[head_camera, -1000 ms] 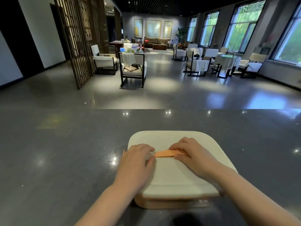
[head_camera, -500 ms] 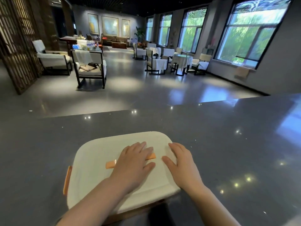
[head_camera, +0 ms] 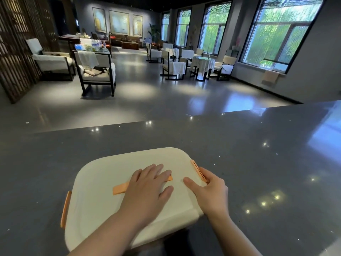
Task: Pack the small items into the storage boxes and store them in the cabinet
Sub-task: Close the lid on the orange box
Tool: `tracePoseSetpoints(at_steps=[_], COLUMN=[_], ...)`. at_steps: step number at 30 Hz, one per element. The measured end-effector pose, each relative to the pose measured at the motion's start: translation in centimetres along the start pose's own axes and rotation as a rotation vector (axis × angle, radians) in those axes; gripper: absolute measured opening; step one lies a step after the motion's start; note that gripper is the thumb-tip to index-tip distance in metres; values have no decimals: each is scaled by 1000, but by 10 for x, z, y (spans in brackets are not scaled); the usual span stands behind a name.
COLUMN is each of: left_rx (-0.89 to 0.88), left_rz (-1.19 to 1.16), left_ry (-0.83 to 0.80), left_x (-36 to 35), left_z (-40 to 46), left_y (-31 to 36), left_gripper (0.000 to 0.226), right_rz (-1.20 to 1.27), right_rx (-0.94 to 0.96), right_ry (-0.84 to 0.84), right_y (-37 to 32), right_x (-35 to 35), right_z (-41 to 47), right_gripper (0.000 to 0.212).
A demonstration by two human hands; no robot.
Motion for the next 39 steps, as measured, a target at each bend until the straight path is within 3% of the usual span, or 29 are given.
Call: tracePoseSetpoints(at_steps=[5,8,10,13,17,20,23,26,30,34,39], left_rx=[-12,48,155,327,483,623,650,637,615,659,597], left_rz=[-23,-115,-96,-33,-101,-385,-592,-650,-606,-503,-231], left_ry=[13,70,149,239,279,258,251,303,358,402,389], left_x=[4,20,36,57,69,62,55,58,70,74,87], left_z=[1,-8,-27,-67,-111,-134,-139,-140,-140,-142,-136], left_y=[4,-10,-39,-86,-128,-151,-151,-145,-136,-136,-126], left_gripper=[46,44,45,48,67,74,42,29,34,20,20], right_rz=[-151,-590,-684,-685,-700,-668,-634,-603,-577,-570,-573], right_rx=[81,311,548,760,946,989,989,980,956,951,975], right_ry=[-65,-144,-294,-591,-783,-822,-811,-808,-796,-793,-788], right_y=[-18,-49,-73,-93,-112,-120,-123,-123,-123,-124,-125], right_x=[2,-21,-58,-109,-148,-168,-173,-171,-171,-172,-172], right_z=[-1,-16,-40,-75,-105,-121,-122,-121,-121,-121,-121], right_gripper=[53,44,44,51,53,55,58,59,56,58,56])
Point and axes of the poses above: each hand's wrist, its own z-axis towards the middle knuckle, its own x-axis out of the back of the hand, y = z × x, the point moved 9 cm from there along z, towards the middle knuckle, and after that the axes turned 1 degree about -y, right-handed, at the moved point
